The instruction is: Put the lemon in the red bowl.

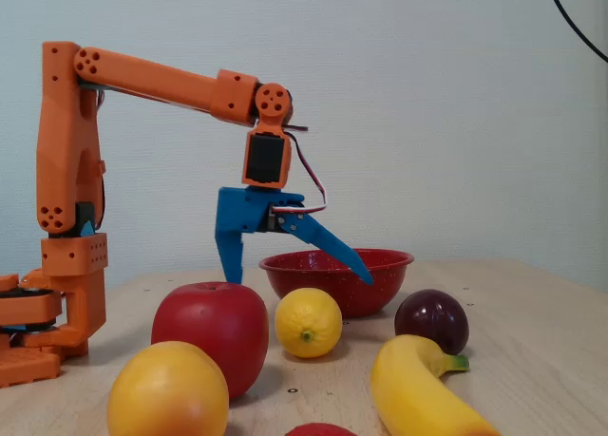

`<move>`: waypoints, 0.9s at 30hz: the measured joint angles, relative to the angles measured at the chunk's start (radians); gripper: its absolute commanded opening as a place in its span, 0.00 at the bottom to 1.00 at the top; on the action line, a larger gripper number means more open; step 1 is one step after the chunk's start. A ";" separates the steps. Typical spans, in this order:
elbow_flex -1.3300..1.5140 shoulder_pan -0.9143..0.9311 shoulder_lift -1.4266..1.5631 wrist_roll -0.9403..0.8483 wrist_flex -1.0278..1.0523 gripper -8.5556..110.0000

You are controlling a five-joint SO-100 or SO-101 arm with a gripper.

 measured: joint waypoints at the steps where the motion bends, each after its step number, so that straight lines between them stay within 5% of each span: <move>1: -0.008 0.000 -0.017 0.000 0.002 0.58; 27: -0.140 0.008 -0.216 -0.005 -0.025 0.58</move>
